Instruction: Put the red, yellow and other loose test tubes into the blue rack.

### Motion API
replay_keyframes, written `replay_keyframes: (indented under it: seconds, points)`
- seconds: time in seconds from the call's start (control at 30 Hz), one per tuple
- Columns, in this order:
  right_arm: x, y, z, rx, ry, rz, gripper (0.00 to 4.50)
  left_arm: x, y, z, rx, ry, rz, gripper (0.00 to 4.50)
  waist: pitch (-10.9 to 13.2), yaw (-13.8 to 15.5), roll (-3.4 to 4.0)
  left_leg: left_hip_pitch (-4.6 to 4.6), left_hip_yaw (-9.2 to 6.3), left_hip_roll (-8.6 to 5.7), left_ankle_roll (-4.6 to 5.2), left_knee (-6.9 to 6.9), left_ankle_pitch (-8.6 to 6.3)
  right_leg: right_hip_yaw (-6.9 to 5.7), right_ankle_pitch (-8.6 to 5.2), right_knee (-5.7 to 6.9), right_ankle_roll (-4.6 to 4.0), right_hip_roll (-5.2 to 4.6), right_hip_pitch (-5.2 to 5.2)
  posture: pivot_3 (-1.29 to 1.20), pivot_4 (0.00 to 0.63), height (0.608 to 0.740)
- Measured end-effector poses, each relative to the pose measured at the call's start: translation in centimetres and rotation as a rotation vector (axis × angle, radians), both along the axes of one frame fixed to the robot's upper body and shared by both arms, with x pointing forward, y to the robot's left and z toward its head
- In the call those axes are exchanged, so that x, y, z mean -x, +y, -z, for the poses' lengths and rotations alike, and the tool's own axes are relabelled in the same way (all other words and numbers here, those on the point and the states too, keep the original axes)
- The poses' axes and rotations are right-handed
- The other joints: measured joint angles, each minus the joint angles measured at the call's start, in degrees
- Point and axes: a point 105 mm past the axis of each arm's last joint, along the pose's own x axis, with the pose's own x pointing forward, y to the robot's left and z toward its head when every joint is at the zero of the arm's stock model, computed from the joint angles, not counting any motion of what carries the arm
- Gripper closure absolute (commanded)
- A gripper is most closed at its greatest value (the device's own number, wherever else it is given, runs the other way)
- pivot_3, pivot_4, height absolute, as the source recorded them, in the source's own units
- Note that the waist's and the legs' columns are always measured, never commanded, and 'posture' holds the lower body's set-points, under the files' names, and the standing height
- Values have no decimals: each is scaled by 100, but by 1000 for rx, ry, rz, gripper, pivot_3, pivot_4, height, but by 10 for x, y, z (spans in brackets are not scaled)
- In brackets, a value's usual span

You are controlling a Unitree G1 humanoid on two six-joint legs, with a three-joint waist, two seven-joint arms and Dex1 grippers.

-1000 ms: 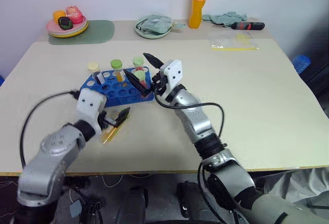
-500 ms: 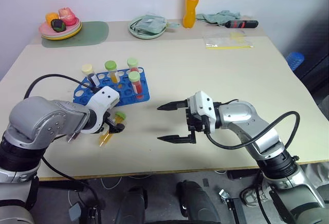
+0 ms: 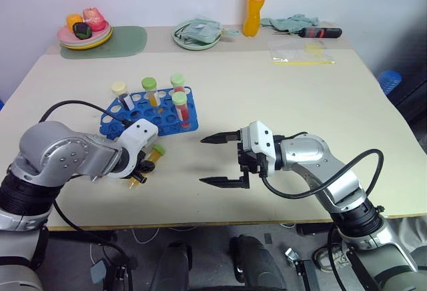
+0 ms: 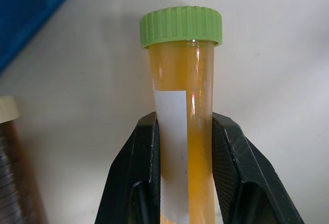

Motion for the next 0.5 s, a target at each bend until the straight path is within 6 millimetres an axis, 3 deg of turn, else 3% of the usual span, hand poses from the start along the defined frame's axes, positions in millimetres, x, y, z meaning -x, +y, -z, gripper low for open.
replay_keyframes:
  seconds: [0.2, 0.3, 0.37, 0.5]
  points:
    - [-3, -1, 0, -13, 8, 24, 0, 1, -12, -64, 239, -561, 108, 3706, 0, 58, 1, -5, 10, 0, -35, -10, 19, 4, -1, -7, -5, -6, -6, 0, 150, 740]
    - [-6, 1, -1, -42, 22, 48, 0, -11, -7, -89, 348, -825, 24, 3706, -4, 141, 1, 5, 11, 0, -34, -5, 19, 4, 0, -27, -4, -2, 16, 0, 150, 740]
    - [-9, 2, 0, -63, 35, 73, 0, -24, 2, -90, 356, -945, -100, 3706, -6, 183, -3, 6, 10, 0, -33, -1, 19, 4, 2, -35, -1, -1, 24, 0, 150, 740]
    - [-17, 1, 5, -84, 59, 127, 0, -47, -1, -59, 233, -1046, -197, 3706, -9, 200, -9, -3, 10, -5, -29, -1, 17, 4, 11, -46, 14, -6, 23, 0, 150, 740]
